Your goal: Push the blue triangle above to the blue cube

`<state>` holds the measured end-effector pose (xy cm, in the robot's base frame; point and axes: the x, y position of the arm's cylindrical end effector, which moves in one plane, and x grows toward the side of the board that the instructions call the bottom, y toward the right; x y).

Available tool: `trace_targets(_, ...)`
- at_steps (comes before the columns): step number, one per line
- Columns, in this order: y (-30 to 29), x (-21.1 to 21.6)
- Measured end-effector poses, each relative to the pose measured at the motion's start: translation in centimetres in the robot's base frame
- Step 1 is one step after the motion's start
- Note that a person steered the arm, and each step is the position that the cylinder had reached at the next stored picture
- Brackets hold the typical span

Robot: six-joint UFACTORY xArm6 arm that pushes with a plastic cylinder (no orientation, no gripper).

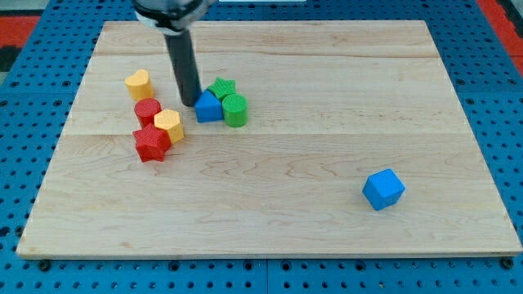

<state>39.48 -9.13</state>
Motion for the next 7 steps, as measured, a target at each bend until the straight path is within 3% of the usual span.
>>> trace_targets(2, 7.5, 2.0)
trace_targets(3, 2.6, 4.5)
trace_targets(4, 3.8, 6.8)
trace_targets(5, 14.2, 8.1)
trace_targets(7, 11.4, 6.2)
